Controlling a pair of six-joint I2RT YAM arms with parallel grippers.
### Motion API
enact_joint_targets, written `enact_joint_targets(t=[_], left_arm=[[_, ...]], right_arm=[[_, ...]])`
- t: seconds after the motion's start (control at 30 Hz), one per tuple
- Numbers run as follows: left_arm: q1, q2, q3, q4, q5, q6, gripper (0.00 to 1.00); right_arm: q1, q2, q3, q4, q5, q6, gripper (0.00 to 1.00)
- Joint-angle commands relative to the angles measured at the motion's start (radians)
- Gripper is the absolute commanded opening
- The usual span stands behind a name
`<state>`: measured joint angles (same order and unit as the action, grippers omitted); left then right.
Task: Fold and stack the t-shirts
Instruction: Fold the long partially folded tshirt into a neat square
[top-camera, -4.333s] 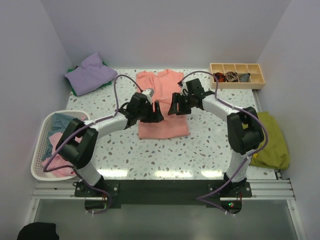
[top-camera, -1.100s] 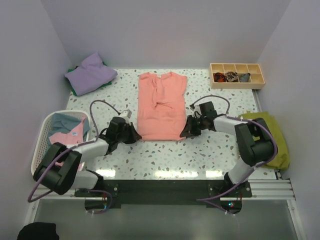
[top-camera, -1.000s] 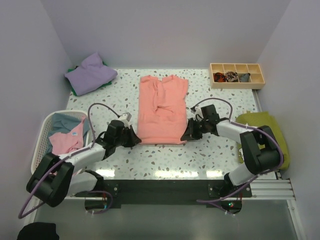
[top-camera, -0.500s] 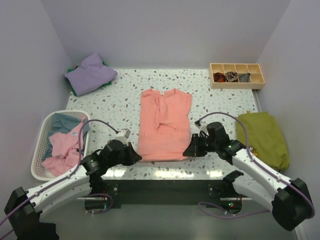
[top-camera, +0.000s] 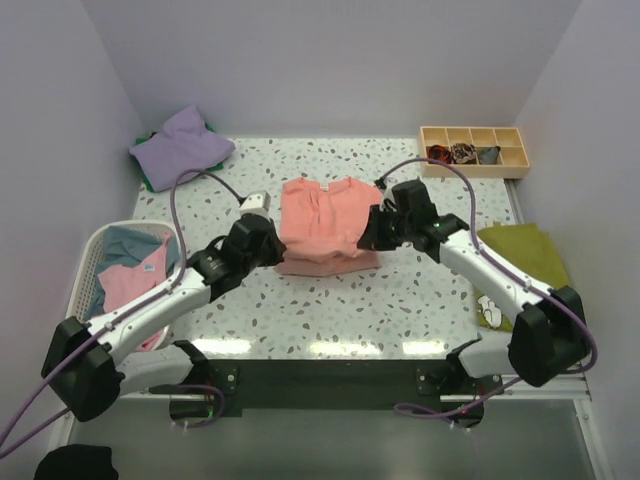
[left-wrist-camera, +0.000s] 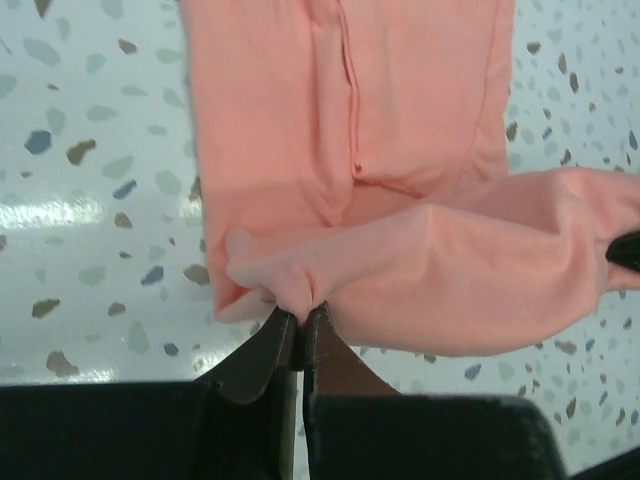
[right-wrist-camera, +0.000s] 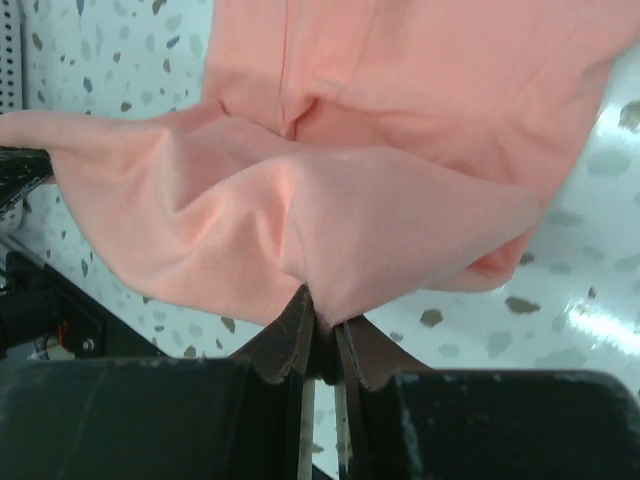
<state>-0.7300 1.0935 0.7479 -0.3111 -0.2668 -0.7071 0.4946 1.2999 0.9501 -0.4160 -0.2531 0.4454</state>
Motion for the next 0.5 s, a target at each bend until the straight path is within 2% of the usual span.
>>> enact_joint_targets(t=[0.0, 0.2, 0.47], left_arm=[[0.159, 0.117, 0.08, 0.158, 0.063, 0.115, 0.0], [0.245, 0.402, 0.307, 0.21, 0.128, 0.188, 0.0], [0.323, 0.716, 0.571, 0.254, 0.221, 0.228, 0.0]], right_arm=[[-0.065, 0.172, 0.159, 0.031, 0.019, -0.086, 0.11], [-0.128, 0.428, 0.395, -0.003, -0.032, -0.125, 0.09], [-0.212, 0.643, 0.633, -0.01, -0.07, -0.123, 0.09]])
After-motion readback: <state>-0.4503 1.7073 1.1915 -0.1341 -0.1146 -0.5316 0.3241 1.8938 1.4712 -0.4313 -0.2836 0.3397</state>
